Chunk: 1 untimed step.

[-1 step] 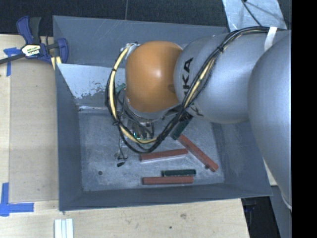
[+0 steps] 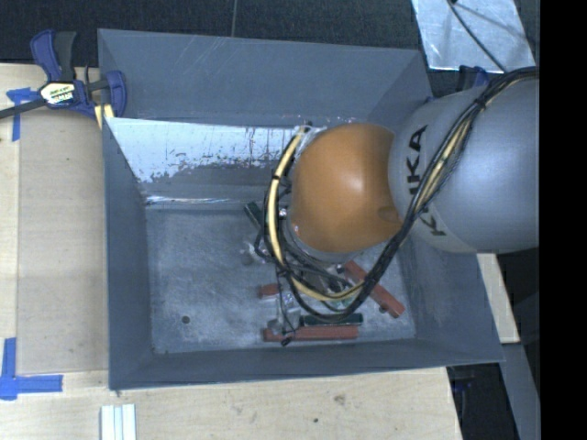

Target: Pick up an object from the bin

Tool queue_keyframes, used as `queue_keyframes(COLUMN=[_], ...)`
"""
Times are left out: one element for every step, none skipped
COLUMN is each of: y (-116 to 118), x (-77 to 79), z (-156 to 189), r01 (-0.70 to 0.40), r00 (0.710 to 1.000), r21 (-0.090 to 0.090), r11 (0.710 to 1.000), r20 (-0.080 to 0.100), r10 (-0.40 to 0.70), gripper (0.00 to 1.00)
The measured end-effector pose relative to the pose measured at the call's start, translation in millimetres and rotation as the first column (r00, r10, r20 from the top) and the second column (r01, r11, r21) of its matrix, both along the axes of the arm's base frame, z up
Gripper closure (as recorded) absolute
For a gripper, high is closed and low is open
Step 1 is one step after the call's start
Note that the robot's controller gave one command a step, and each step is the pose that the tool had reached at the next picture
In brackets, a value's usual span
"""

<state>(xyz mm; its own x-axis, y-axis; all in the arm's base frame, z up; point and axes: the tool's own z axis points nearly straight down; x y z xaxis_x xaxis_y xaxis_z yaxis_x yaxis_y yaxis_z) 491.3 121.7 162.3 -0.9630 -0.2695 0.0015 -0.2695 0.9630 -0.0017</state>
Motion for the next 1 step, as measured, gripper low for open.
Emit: queue_keyframes(y=[-51.9], x=[49.4], z=[-92.2], r01=[-0.067], r00=[0.998], r21=[0.002], r11=[0.998], r20=[0.002], r10=[0.067], gripper=[0.0])
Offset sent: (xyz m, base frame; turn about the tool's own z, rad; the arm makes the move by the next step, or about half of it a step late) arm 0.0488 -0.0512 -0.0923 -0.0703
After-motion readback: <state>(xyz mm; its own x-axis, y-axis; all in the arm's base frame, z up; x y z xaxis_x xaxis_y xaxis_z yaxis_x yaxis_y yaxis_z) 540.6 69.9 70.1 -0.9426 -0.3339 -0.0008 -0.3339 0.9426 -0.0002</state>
